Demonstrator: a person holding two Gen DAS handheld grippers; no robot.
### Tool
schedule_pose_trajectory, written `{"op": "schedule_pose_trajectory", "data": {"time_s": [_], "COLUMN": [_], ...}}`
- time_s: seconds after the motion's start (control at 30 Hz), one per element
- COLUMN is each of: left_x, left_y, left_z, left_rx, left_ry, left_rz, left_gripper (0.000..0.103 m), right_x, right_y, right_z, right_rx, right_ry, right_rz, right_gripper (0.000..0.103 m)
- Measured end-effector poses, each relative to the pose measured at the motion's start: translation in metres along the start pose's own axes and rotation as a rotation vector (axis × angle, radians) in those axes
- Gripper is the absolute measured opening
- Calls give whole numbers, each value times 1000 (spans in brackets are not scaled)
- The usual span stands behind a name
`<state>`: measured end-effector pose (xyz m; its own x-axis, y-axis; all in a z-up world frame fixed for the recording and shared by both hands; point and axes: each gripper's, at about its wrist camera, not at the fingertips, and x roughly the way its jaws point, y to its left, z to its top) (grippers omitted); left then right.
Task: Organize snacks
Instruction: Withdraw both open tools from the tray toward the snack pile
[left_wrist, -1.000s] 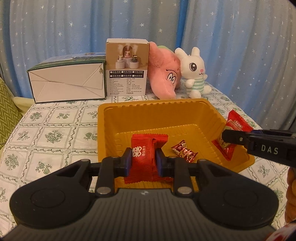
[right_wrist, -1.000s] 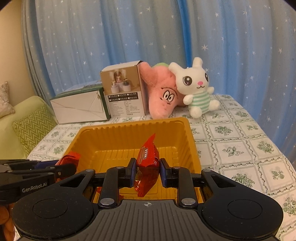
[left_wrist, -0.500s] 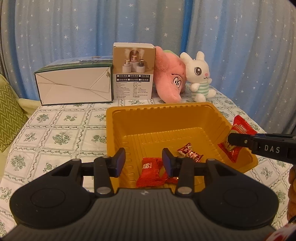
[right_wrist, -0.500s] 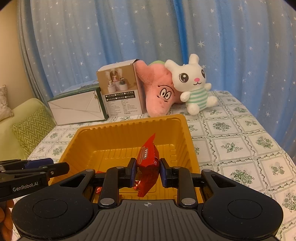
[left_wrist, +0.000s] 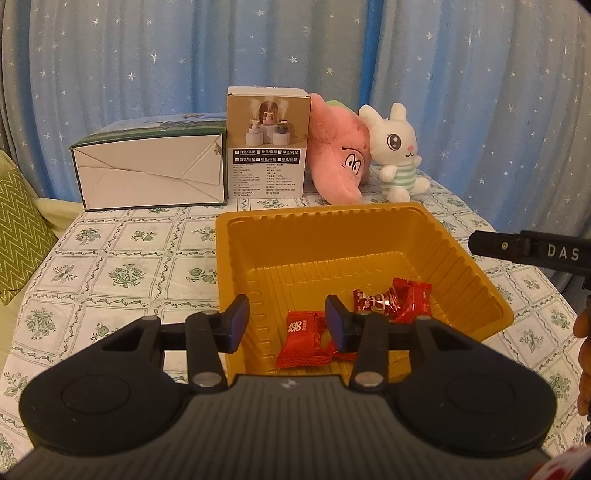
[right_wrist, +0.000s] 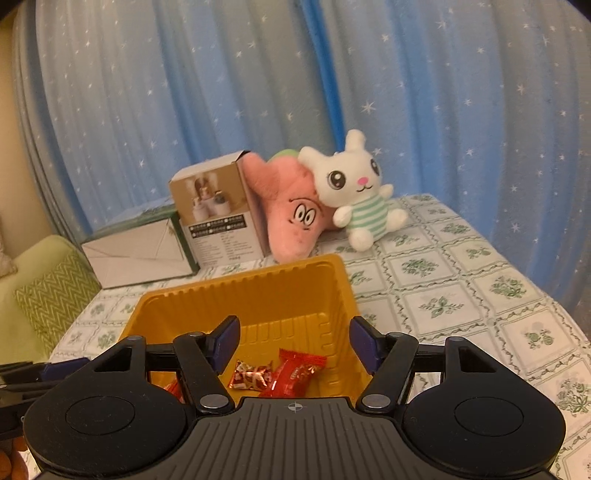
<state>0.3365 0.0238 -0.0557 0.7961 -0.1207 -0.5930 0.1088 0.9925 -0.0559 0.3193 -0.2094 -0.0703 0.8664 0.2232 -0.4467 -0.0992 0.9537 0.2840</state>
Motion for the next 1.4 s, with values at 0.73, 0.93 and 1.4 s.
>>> {"op": "schedule_pose_trajectory", "data": {"time_s": [0.73, 0.93, 1.4], "left_x": [-107, -150, -212], "left_y": [-27, -29, -26], "left_z": [-31, -62, -124], "left_rx": [9, -23, -37], "left_ry": [-87, -76, -14], "left_rz": [-9, 9, 58], "left_gripper": [41, 48, 55], "right_x": [-130, -165, -219], "right_y": [10, 4, 27], "right_z": [-37, -65, -142], "right_rx": [-30, 5, 60], "right_ry": [-112, -67, 86], "right_rz": [-35, -44, -5], "right_gripper": [66, 66, 66]}}
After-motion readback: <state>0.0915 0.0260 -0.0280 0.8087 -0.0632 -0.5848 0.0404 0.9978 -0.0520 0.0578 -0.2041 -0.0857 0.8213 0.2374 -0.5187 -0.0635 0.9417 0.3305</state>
